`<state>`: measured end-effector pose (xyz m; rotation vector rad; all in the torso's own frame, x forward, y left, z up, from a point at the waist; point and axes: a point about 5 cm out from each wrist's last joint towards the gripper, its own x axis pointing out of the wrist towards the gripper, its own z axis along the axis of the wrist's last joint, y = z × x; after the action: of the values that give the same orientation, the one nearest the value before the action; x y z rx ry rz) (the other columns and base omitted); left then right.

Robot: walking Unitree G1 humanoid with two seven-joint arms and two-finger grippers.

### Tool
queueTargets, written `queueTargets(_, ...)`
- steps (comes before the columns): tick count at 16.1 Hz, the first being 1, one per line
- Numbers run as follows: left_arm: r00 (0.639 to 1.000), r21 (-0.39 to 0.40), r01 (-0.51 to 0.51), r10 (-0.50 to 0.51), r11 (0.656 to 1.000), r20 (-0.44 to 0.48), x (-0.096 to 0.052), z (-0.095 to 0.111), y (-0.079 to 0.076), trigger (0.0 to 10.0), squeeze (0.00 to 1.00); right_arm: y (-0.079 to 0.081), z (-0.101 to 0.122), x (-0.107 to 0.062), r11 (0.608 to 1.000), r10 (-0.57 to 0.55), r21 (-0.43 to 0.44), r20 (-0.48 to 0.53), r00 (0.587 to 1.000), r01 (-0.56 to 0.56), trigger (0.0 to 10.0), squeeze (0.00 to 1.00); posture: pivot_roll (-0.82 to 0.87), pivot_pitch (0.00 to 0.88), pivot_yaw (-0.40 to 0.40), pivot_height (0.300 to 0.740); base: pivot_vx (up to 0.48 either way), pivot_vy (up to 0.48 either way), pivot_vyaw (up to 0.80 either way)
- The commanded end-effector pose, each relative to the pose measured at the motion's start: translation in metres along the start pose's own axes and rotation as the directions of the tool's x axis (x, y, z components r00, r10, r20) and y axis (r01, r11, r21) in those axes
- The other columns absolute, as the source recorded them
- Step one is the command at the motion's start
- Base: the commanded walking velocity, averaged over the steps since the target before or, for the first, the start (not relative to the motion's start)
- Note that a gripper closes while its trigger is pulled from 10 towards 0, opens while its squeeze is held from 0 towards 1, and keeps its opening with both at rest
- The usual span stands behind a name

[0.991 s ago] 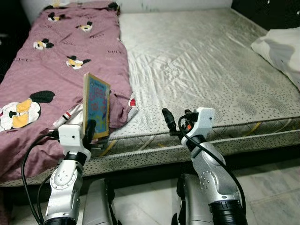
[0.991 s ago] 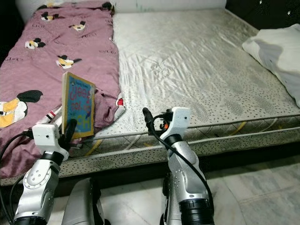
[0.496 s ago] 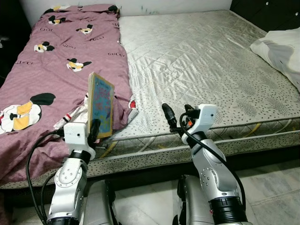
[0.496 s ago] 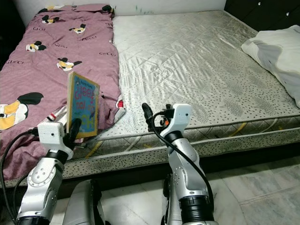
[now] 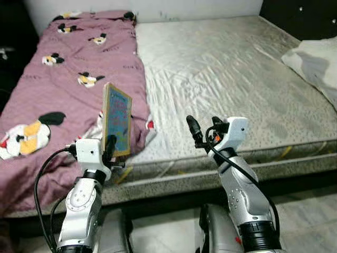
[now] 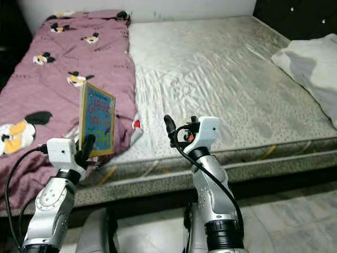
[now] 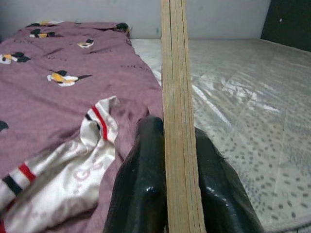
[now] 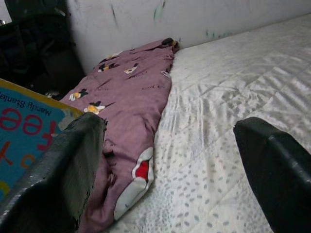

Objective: Clean up the room

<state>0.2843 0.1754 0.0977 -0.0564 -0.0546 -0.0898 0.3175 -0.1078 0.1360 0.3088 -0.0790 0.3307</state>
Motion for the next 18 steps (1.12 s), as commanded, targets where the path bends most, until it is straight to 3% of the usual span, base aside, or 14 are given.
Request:
queueTargets(1,0.999,0.002,0.007,-0.007,1.000,0.050,0.003,0.012,-0.001,0.0,0.00,-0.001,-0.002,0.001,1.000,-0.012,-0.008,-0.005,1.000,0.012,10.0,0.00,0.02,0.000,0.042,0.644,0.000,0.000,0.00)
queueTargets(9,0.999,-0.007,0.016,-0.015,1.000,0.040,0.002,0.011,-0.004,0.0,0.00,-0.014,-0.002,-0.004,0.995,-0.082,-0.053,-0.004,0.997,0.082,10.0,0.00,0.02,0.000,0.046,0.740,0.000,0.000,0.00)
queueTargets(14,0.999,-0.004,0.037,-0.037,0.999,0.023,0.004,0.008,-0.007,0.0,0.00,-0.020,-0.004,-0.009,0.984,-0.100,-0.145,-0.003,0.995,0.099,10.0,0.00,0.02,0.000,0.042,0.740,0.000,0.000,0.00)
queueTargets(18,0.998,-0.004,0.060,-0.060,0.998,0.034,0.012,0.011,-0.013,0.0,0.00,-0.026,-0.003,-0.006,0.979,-0.160,-0.127,0.010,0.987,0.160,10.0,0.00,0.03,0.000,0.043,0.740,0.000,0.000,0.00)
